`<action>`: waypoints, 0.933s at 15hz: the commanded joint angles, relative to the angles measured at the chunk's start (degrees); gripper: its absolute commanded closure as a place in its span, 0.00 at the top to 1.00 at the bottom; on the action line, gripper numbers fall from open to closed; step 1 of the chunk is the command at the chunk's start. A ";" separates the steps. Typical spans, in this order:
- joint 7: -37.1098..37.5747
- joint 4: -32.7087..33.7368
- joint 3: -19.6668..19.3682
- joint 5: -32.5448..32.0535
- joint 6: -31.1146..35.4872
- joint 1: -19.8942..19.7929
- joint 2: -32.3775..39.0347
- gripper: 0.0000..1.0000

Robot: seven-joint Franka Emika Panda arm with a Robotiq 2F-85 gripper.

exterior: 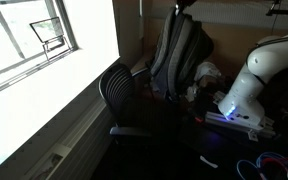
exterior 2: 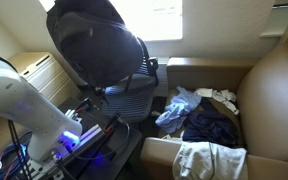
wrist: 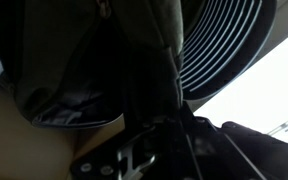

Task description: Put the bag on the chair.

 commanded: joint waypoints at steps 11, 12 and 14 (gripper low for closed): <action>14.33 -21.23 13.17 6.60 41.19 9.93 13.69 0.02; 17.74 -21.22 15.18 5.66 45.88 9.51 15.34 0.02; 24.67 -21.20 19.70 3.17 54.74 6.73 18.59 0.02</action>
